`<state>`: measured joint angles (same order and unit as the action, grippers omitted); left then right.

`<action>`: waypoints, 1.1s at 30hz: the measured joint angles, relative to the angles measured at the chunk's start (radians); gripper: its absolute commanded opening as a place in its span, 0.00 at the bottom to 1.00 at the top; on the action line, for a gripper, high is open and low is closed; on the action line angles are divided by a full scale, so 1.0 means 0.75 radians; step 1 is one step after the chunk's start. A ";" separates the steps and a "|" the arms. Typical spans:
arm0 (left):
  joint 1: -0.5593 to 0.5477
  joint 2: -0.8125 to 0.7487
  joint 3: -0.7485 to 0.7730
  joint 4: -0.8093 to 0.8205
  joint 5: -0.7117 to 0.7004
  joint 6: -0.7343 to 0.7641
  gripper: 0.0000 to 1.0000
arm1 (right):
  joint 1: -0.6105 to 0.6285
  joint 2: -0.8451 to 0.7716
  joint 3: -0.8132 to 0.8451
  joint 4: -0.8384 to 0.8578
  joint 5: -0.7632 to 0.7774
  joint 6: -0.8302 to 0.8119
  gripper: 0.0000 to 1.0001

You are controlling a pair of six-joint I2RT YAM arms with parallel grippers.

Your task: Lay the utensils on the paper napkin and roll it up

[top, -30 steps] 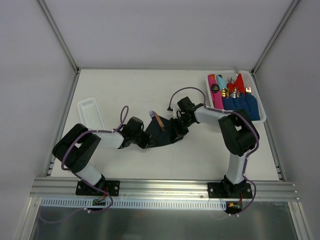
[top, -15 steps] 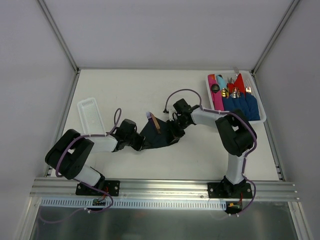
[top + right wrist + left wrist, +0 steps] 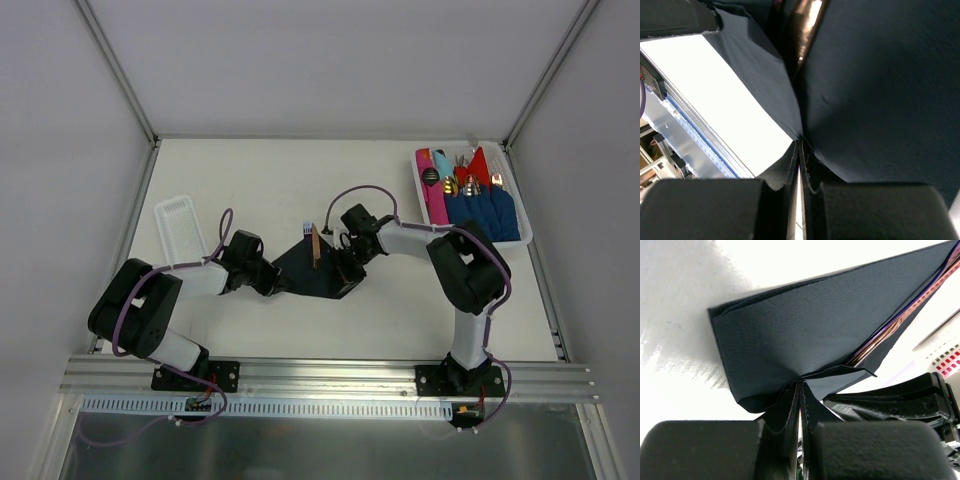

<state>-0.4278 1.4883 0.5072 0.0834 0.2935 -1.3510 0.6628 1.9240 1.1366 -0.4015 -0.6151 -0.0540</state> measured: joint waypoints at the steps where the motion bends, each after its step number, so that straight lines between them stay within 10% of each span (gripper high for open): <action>1: 0.002 0.000 0.001 -0.004 0.002 0.006 0.00 | -0.005 0.000 0.000 -0.001 0.000 0.002 0.05; 33: 0.015 0.068 0.106 -0.095 0.050 0.193 0.00 | 0.030 -0.114 0.055 -0.008 -0.056 -0.083 0.06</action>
<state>-0.4168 1.5391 0.5869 0.0120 0.3313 -1.2064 0.6853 1.8381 1.1782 -0.4072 -0.6575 -0.1165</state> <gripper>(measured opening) 0.003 0.071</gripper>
